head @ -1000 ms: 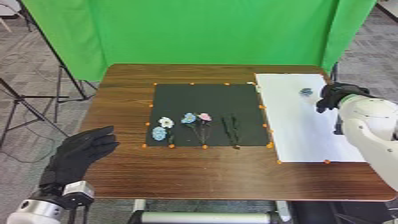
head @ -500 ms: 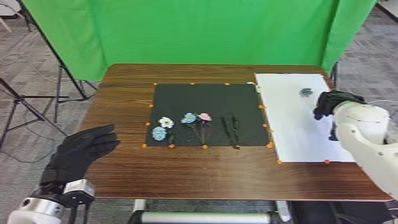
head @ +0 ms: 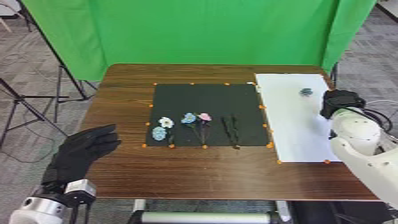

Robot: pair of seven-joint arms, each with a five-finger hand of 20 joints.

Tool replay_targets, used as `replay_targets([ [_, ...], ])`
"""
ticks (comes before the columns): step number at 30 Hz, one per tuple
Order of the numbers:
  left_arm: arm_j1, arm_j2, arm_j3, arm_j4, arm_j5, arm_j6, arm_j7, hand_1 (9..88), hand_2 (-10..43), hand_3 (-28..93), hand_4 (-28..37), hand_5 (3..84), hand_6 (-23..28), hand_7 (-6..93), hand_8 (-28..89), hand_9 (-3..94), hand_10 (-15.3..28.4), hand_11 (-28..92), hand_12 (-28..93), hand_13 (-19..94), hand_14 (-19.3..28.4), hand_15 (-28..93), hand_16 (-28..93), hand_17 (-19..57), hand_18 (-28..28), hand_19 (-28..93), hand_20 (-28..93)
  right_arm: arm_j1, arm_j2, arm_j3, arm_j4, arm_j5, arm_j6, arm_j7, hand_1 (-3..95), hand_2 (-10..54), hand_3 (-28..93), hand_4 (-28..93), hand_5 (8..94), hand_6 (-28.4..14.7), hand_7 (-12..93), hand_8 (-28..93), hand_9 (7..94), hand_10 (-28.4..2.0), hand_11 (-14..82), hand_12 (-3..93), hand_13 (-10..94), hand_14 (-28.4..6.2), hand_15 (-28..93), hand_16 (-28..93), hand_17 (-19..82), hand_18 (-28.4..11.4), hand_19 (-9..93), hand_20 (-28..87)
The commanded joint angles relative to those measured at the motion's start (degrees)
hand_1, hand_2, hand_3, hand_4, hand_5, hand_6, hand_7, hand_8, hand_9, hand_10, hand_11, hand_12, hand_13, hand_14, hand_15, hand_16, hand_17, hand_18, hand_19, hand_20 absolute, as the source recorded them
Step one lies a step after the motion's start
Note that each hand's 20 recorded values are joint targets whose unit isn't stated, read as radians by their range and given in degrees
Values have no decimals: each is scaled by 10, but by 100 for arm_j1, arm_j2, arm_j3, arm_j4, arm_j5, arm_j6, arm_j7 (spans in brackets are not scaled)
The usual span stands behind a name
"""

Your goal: Arrange flowers

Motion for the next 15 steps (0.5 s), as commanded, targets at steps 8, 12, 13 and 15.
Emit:
replay_targets([
  [8,262,20,-132,-41,-36,8,83,274,37,829,-160,459,131,195,-105,408,227,368,109,283,284,644,-143,-88,228,587,107,139,171,-248,-317,115,1188,30,547,-95,770,-283,821,44,263,-10,934,-34,96,353,826,5,761,209,350,-146,829,58],
  [12,317,-7,-184,-59,-37,17,58,274,37,829,-160,459,131,195,-105,409,227,368,109,283,284,644,-142,-88,228,587,107,466,139,-479,-591,251,1407,-67,547,-95,777,-283,825,39,256,-7,935,-36,96,354,829,6,762,210,354,-147,834,58],
  [13,354,-3,-200,-73,-44,30,75,274,37,829,-160,459,131,195,-105,409,227,368,109,283,284,644,-142,-88,228,587,107,524,113,-503,-705,371,1411,-104,547,-95,778,-283,825,39,255,-5,935,-36,95,354,830,6,761,210,354,-147,835,58],
  [15,380,13,-214,-85,-46,43,96,275,37,829,-160,459,131,195,-105,408,227,367,109,283,284,644,-143,-88,228,587,107,705,72,-620,-893,595,1480,-201,547,-95,779,-283,826,39,252,-2,936,-37,95,354,831,5,762,211,355,-148,837,57],
])
